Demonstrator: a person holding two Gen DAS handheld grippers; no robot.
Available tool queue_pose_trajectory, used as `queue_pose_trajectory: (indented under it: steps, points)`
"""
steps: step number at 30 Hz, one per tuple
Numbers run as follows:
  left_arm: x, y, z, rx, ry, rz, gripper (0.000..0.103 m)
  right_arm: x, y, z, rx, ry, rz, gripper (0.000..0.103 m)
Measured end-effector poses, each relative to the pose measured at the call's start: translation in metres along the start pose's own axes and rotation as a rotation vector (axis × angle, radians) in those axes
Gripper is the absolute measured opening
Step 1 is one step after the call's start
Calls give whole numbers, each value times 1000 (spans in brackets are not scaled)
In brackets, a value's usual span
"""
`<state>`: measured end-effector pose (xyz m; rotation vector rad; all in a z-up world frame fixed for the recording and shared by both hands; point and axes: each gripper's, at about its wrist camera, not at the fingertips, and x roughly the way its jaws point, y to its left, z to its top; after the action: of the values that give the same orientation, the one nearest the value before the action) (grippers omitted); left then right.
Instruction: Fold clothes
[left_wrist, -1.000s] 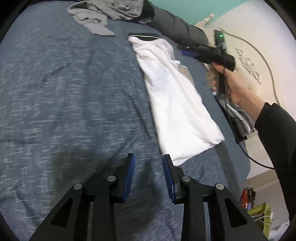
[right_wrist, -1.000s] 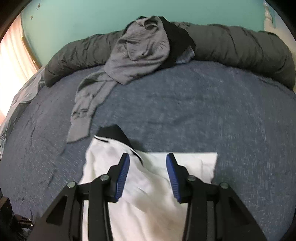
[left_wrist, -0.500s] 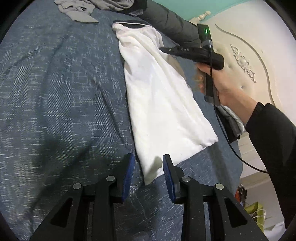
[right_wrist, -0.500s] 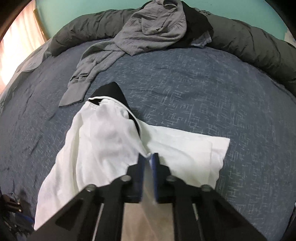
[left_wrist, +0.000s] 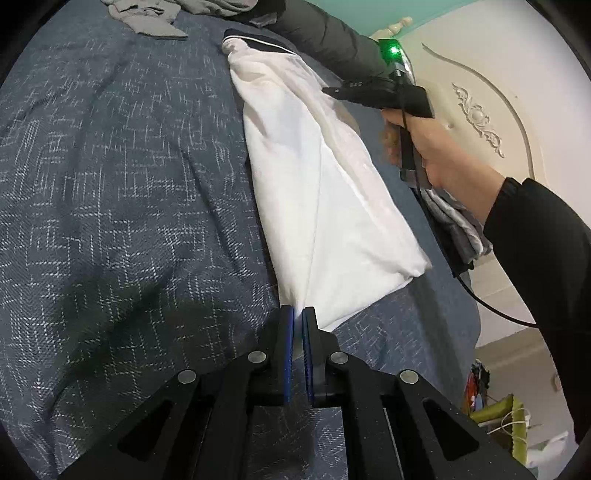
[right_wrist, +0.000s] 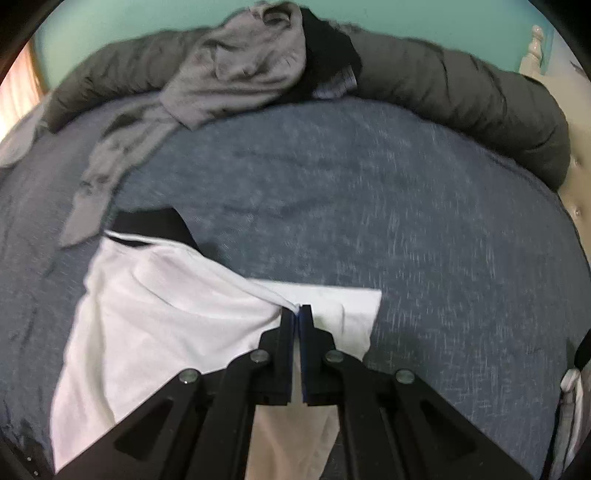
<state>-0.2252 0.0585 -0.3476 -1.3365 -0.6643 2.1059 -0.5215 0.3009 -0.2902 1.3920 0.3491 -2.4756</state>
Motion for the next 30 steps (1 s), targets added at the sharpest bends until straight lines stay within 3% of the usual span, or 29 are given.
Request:
queue_pose_trajectory:
  steps: [5,12,15,19,20,21,28,30]
  points:
    - [1,11,-2,-32,6,-3,5,1,-4,-2,32,-18,29,3]
    - [7,4,-2,-30,4,3,5,-32,-17,-17,38,-78,150,28]
    - [9,2,-2,-30,3,6,5,-26,-14,-25,16,-30,168,30]
    - [11,0,-1,-22,5,13,5,-16,-9,-37,-14,40,191,28]
    - [11,1,-1,-23,5,13,5,-16,-10,-39,-8,34,186,22]
    - [12,1,0,-24,6,13,5,-15,-12,-40,0,26,181,8]
    - [16,0,0,-21,11,10,5,-25,-36,-41,141,-82,92,3]
    - [16,1,0,-19,12,11,5,-20,-42,-40,169,-69,66,3]
